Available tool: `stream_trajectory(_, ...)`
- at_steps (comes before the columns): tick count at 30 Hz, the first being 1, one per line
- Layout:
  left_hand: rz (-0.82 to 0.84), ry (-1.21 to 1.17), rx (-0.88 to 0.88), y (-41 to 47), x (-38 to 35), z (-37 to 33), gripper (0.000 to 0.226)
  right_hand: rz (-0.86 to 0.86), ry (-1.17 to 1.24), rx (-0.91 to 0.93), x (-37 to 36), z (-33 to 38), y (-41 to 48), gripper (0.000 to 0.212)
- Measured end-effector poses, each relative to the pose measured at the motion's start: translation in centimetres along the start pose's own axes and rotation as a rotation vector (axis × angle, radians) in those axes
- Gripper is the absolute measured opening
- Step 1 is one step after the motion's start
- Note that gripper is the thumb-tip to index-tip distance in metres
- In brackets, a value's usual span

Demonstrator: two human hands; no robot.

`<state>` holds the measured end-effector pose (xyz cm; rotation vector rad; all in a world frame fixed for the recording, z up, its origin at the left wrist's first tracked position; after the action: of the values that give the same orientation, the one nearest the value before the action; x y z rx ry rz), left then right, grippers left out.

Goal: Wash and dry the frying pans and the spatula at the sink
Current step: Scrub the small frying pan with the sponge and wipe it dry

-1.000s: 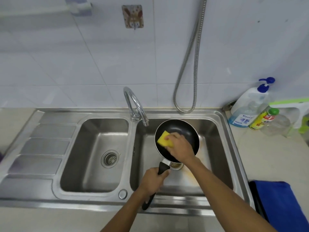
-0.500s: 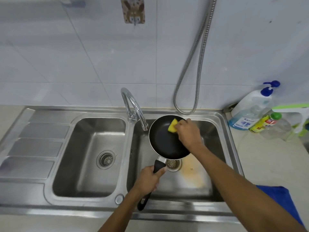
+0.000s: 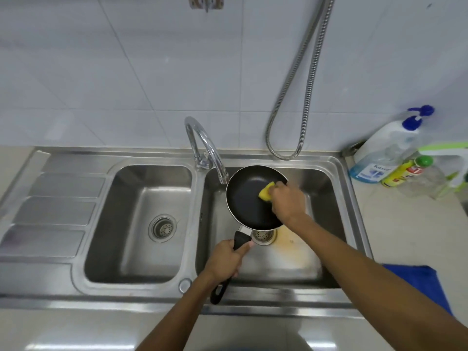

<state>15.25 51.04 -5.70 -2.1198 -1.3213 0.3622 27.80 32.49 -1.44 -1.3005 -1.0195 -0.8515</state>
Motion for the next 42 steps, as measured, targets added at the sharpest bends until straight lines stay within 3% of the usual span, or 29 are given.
stream_trajectory(3,0.0,0.104,-0.002,0.0,-0.3,0.4,0.041,0.155,0.14,0.183,-2.3,3.3,-3.4,0.023)
stream_trajectory(5,0.021,0.168,-0.004,-0.4,-1.2,0.5,0.039,0.134,0.205,0.241,-2.0,4.9,-2.7,0.018)
stream_trajectory(9,0.015,0.081,0.007,-0.9,-2.0,0.3,0.041,-0.026,0.209,0.072,0.0,2.6,1.5,0.032)
stream_trajectory(11,-0.027,0.024,0.02,-0.9,-1.4,0.3,0.04,-0.001,0.141,0.003,0.2,0.3,1.2,0.049)
stream_trajectory(13,-0.055,0.045,0.011,-0.5,-0.8,0.3,0.041,0.05,0.027,0.016,-0.4,-0.3,-0.8,0.051)
stream_trajectory(16,-0.012,0.108,-0.011,0.1,-1.0,0.1,0.038,0.084,0.143,0.171,-2.3,2.2,-3.9,0.035)
stream_trajectory(19,0.004,0.165,-0.019,0.0,-1.7,0.0,0.037,-0.006,0.203,0.289,-2.0,5.1,-2.5,0.039)
stream_trajectory(21,0.0,0.168,-0.025,-0.4,-1.6,0.1,0.038,-0.079,0.178,0.207,0.0,4.2,0.1,0.043)
stream_trajectory(25,-0.022,0.084,-0.03,-1.0,-0.3,0.2,0.038,0.02,0.001,0.012,0.8,0.0,0.9,0.047)
stream_trajectory(27,-0.012,0.09,-0.029,-0.5,0.1,0.2,0.038,0.057,-0.021,0.049,-0.6,0.5,-1.8,0.042)
stream_trajectory(30,0.043,0.161,-0.033,0.0,-0.6,0.0,0.037,0.106,0.182,0.226,-2.0,4.3,-4.2,0.028)
stream_trajectory(32,0.073,0.174,-0.028,-0.2,-1.3,-0.1,0.038,0.035,0.205,0.232,-0.8,5.2,-1.9,0.031)
stream_trajectory(36,0.038,0.121,-0.03,-0.6,-1.1,-0.7,0.041,-0.08,0.09,-0.028,1.8,0.9,2.0,0.04)
stream_trajectory(39,0.043,0.089,-0.021,0.0,0.4,-0.8,0.041,-0.013,-0.104,-0.087,1.1,-0.7,-0.3,0.039)
stream_trajectory(42,0.07,0.18,-0.002,0.6,0.6,-0.4,0.038,0.177,0.075,0.012,-1.6,2.2,-3.9,0.031)
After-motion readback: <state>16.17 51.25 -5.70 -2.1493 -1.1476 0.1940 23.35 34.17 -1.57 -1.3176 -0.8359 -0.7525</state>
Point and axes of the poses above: each hand's wrist, its own y-axis towards the middle knuckle, its own x-axis out of the back of the hand, z = x × y, the point moved 4 cm from there along y, towards the middle knuckle, and after that the axes turned 10 degrees about z, right-handed, at the moved point
